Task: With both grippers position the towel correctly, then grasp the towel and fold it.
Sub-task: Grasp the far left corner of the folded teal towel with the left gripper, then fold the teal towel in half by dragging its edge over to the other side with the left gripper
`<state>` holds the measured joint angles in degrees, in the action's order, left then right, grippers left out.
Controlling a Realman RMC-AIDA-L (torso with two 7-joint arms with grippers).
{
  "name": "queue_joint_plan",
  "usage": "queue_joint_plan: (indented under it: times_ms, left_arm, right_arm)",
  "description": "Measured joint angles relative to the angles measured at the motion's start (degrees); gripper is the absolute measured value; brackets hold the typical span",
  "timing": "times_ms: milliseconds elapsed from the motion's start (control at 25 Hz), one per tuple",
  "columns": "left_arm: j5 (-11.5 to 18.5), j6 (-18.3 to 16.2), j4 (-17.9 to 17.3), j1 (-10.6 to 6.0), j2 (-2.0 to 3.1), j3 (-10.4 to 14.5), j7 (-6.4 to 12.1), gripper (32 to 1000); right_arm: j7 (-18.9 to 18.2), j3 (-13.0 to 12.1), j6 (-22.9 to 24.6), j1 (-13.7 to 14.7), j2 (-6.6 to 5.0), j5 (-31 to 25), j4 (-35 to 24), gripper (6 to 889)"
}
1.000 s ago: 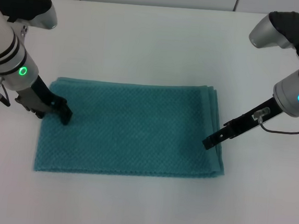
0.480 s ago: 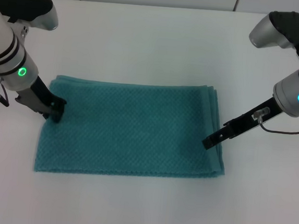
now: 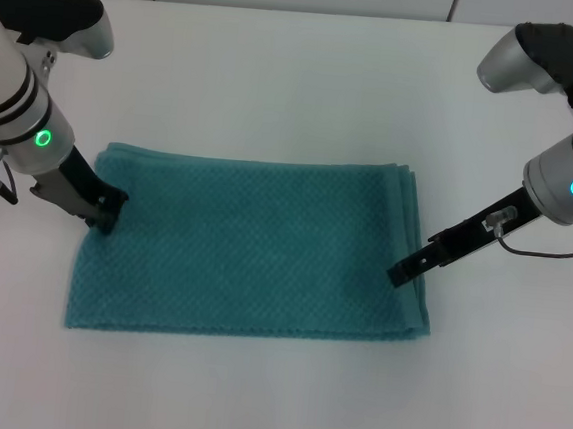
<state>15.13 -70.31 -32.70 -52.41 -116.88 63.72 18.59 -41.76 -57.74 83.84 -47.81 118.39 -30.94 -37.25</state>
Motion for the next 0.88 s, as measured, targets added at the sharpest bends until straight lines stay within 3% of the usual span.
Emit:
queue_joint_plan:
  times_ms: [200, 480, 760, 880]
  left_arm:
    - [-0.11, -0.1, -0.11, -0.02, 0.13, 0.11, 0.01, 95]
    - [-0.37, -0.87, -0.41, 0.12, 2.09, 0.04, 0.2, 96]
    - [-0.59, -0.87, -0.41, 0.4, 3.35, 0.23, 0.22, 96]
    - [-0.65, -0.75, -0.27, 0.64, 4.13, 0.14, 0.22, 95]
  right_arm:
    - [-0.05, 0.0, 0.0, 0.0, 0.0, 0.0, 0.07, 882]
    - [-0.08, 0.0, 0.0, 0.44, 0.0, 0.0, 0.03, 882]
    - [-0.08, 0.0, 0.0, 0.7, -0.07, -0.04, -0.17, 882]
    - [-0.08, 0.0, 0.0, 0.7, -0.09, -0.06, -0.19, 882]
